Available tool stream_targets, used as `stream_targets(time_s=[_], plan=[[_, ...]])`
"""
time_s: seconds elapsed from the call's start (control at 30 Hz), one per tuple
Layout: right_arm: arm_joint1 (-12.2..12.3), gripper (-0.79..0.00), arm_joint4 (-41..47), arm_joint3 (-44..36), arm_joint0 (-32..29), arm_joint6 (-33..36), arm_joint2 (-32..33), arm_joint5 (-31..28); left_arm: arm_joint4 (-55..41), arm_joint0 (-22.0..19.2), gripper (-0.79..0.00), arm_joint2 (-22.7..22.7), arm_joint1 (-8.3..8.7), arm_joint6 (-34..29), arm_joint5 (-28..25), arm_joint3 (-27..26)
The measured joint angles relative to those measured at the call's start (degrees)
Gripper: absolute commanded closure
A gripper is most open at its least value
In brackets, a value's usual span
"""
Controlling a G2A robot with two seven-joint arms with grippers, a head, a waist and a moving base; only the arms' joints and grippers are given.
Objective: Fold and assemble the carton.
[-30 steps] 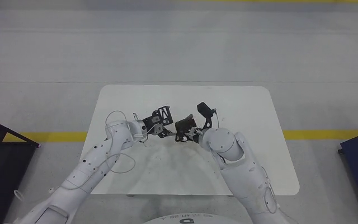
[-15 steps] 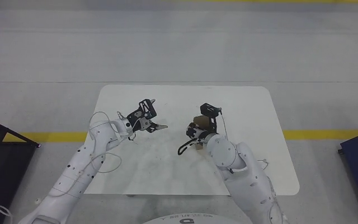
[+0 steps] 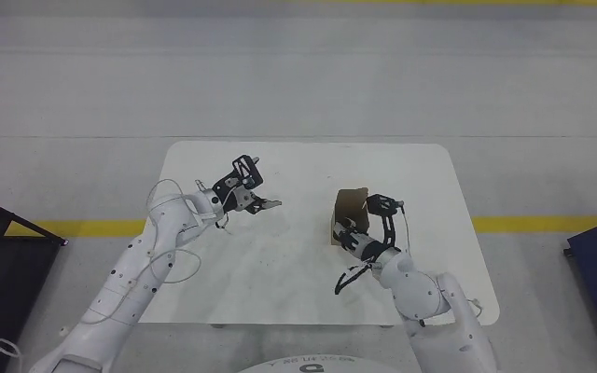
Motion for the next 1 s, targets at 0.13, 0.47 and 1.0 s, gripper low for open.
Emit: stream_targets(time_s=[0.13, 0.47, 1.0], plan=[[0.69, 0.0, 6.3, 2.9, -6.04, -5.18, 6.06, -12.2, -2.44, -3.75, -0.785, 4.31, -1.51, -4.98, -0.56, 0.88], [1.41, 0.0, 17.38, 9.55, -6.33, -4.49, 11.89, -24.38, -5.79, -11.61, -0.785, 13.36, -5.11, -12.18, 0.47, 3.44], [3.45, 0.0, 41.19, 26.2, 9.75, 10.96, 17.37, -18.35, -5.73, -11.56, -0.785, 13.29, -5.08, -12.13, 0.42, 3.41]])
